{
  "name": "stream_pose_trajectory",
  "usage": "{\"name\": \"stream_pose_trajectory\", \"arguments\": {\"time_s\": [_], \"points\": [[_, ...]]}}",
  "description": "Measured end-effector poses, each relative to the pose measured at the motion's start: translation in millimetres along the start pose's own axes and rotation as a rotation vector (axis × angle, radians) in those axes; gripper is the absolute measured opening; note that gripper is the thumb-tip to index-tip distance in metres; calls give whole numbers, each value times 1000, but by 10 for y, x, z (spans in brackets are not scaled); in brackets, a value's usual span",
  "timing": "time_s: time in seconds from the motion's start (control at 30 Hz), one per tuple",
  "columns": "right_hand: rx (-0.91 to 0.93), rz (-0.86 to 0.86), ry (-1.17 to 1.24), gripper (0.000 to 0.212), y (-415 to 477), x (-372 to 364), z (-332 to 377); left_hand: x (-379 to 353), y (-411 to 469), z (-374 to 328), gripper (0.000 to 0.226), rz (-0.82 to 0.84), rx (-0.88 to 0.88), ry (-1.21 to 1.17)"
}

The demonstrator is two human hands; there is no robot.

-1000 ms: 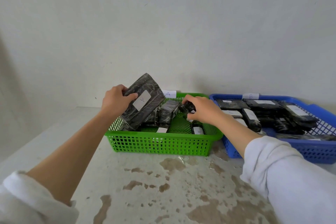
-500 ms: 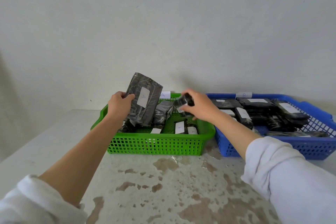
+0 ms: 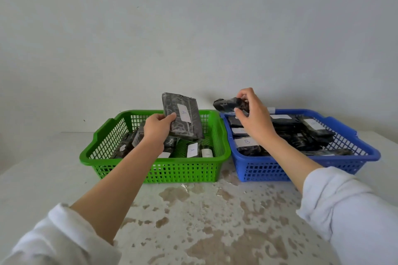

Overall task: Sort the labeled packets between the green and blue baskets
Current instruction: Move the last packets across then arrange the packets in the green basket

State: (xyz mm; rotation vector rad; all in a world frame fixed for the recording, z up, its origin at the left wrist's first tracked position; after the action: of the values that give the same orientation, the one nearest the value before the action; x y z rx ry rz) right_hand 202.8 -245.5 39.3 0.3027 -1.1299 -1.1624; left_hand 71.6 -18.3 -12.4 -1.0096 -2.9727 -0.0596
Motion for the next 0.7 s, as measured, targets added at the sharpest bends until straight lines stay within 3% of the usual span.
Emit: {"name": "stream_pose_trajectory", "arguments": {"time_s": [0.1,0.23,0.4,0.47,0.57,0.7], "points": [[59,52,-12,25,-44,-96,49,-102,5,72,30,30,40,22],[104,114,-104,24,-70,-283,112,-146,24,142,26,42,59,-20],[101,132,-108,36,-79,-358,138,-87,64,153,36,18,51,20],[108,134,-128,34,-70,-369,153,-98,69,169,39,87,99,74],[76,141,-118,34,-49,-375,146,-272,11,249,28,279,223,129],[81,153,-124,34,-57,-390,168,-408,5,274,13,316,287,129]]}}
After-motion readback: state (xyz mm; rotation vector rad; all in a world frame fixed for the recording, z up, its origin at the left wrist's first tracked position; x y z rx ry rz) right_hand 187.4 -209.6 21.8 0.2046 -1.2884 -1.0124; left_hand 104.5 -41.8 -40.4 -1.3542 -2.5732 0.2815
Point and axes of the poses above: each hand's wrist, its own y-axis towards the middle knuckle, its own x-axis out of the back of the hand, z = x × y, the point moved 6 cm from there along y, towards the middle knuckle, and after that the axes turned 1 degree about -x, right-handed, at the moved point
